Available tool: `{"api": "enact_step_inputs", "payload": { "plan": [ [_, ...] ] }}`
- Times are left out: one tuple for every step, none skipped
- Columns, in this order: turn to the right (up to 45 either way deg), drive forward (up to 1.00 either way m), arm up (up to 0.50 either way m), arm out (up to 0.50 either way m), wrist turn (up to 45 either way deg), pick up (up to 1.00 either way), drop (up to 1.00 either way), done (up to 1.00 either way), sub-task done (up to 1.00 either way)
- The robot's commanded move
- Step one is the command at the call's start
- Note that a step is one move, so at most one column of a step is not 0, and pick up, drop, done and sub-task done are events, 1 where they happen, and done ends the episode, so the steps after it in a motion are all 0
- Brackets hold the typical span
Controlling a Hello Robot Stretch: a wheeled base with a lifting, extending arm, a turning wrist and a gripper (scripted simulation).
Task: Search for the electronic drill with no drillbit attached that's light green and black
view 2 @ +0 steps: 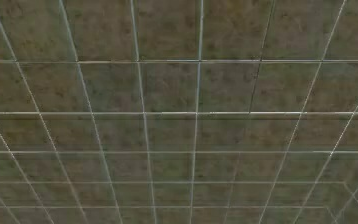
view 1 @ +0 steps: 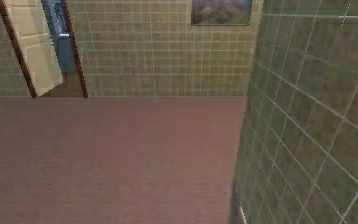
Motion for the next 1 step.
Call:
{"api": "enact_step_inputs", "payload": {
  "plan": [
    [-45.0,0.00,0.00,0.00,0.0,0.00,0.00,0.00,0.00]
  ]
}}
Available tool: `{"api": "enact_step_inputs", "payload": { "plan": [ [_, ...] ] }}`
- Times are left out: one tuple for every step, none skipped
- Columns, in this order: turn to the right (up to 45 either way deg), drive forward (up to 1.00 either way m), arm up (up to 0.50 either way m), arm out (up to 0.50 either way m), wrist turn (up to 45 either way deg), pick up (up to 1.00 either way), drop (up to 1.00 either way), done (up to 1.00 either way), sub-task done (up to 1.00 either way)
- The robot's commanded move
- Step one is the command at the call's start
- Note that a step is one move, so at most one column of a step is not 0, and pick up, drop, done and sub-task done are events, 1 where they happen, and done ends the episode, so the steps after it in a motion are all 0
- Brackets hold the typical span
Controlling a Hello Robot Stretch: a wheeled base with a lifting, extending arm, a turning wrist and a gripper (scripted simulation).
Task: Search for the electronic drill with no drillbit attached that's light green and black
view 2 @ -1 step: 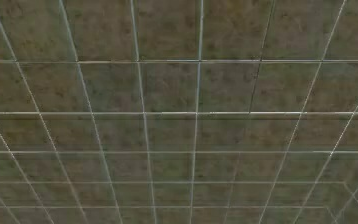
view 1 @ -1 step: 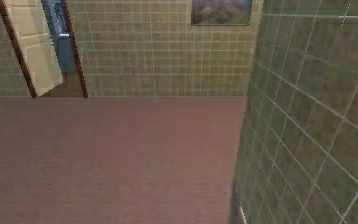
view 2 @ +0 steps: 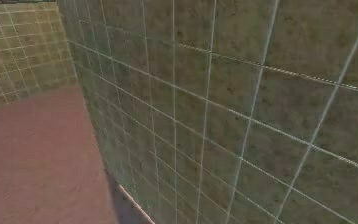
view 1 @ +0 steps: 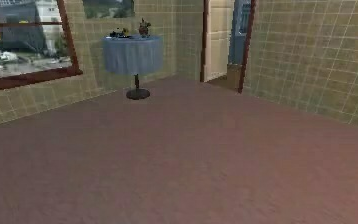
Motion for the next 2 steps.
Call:
{"api": "enact_step_inputs", "payload": {
  "plan": [
    [-42.0,0.00,0.00,0.00,0.0,0.00,0.00,0.00,0.00],
    [-3.0,0.00,0.00,0.00,0.0,0.00,0.00,0.00,0.00]
  ]
}}
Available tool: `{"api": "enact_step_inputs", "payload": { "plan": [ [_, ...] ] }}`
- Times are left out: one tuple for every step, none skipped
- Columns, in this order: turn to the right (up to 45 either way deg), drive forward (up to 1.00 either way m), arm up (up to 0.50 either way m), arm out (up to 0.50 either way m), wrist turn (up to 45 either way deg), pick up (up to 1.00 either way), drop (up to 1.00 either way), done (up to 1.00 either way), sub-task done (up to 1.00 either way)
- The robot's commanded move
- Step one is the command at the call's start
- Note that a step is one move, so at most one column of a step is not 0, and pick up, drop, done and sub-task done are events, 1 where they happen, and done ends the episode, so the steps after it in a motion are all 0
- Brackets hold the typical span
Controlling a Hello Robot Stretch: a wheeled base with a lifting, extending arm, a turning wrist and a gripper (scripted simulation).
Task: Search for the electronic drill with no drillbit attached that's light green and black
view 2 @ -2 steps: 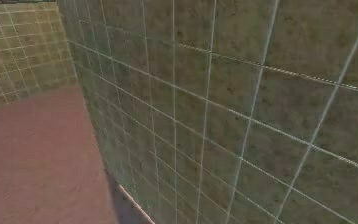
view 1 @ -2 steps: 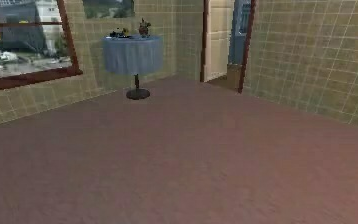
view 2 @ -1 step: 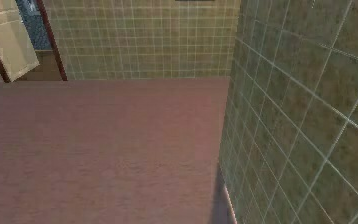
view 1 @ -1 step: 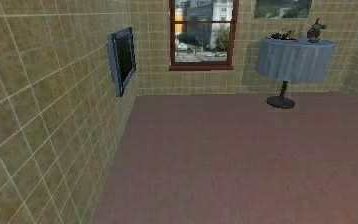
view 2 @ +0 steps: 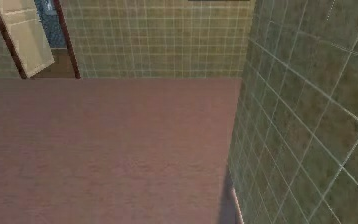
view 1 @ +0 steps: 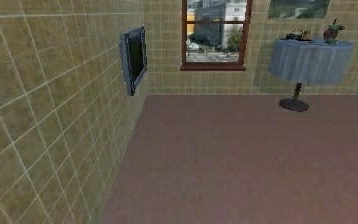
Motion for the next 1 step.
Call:
{"api": "enact_step_inputs", "payload": {
  "plan": [
    [0.0,0.05,0.00,0.00,0.0,0.00,0.00,0.00,0.00]
  ]
}}
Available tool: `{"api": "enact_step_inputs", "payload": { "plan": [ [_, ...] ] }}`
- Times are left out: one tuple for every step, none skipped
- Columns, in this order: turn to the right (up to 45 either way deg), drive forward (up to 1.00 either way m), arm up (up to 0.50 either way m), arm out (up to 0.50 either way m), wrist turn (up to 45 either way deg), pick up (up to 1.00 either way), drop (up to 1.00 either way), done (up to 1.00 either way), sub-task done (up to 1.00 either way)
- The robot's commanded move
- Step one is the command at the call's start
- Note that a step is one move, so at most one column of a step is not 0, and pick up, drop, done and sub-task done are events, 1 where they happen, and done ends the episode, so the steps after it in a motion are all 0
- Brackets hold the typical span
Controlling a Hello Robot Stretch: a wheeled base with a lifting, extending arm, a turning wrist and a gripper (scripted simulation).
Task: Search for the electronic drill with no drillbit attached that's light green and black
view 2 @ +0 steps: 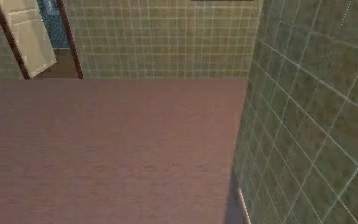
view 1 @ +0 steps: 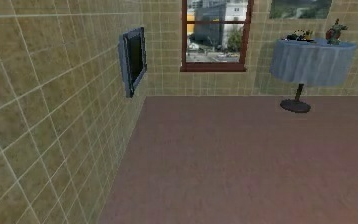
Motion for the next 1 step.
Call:
{"api": "enact_step_inputs", "payload": {
  "plan": [
    [27.0,0.00,0.00,0.00,0.0,0.00,0.00,0.00,0.00]
  ]
}}
